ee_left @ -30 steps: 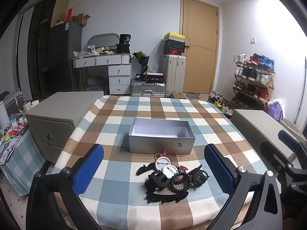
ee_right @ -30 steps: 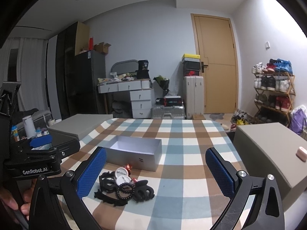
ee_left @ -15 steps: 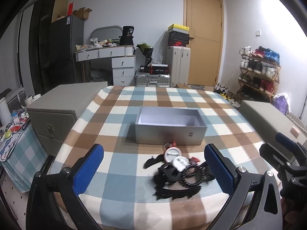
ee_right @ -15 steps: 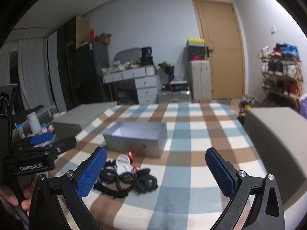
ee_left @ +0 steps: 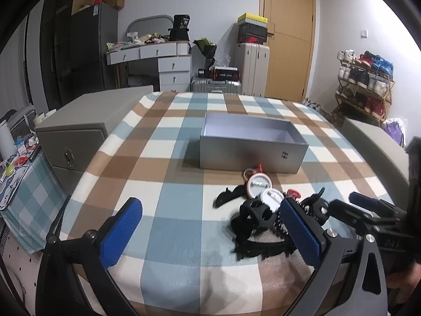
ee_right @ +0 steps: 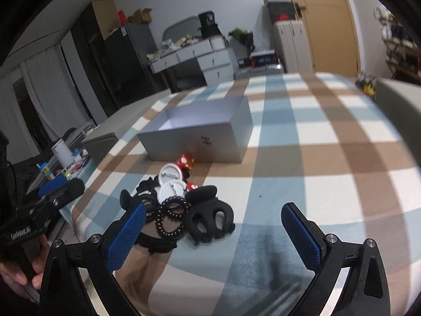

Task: Organize jewelry
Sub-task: 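Grasp a black claw clip with the right gripper while the left gripper grasps another claw clip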

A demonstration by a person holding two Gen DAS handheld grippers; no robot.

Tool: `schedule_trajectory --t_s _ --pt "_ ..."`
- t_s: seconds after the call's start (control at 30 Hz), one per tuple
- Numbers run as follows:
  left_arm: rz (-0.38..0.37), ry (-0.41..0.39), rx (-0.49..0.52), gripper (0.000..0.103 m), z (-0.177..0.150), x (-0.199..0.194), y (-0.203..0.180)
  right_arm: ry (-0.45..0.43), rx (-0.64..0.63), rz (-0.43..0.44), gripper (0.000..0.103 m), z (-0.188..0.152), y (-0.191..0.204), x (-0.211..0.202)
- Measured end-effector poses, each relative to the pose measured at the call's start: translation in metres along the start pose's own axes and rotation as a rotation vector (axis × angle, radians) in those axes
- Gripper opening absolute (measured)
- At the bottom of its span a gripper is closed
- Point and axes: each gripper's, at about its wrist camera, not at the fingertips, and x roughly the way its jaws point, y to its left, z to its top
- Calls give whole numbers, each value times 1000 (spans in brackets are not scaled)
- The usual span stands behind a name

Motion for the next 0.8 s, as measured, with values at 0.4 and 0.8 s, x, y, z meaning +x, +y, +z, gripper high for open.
schedule_trajectory --t_s 0.4,0.8 --pt "-43 46 -4 102 -9 9 5 70 21 41 69 -4 -2 19" --pt "-160 131 -15 102 -5 30 6 8 -54 19 48 -6 5 4"
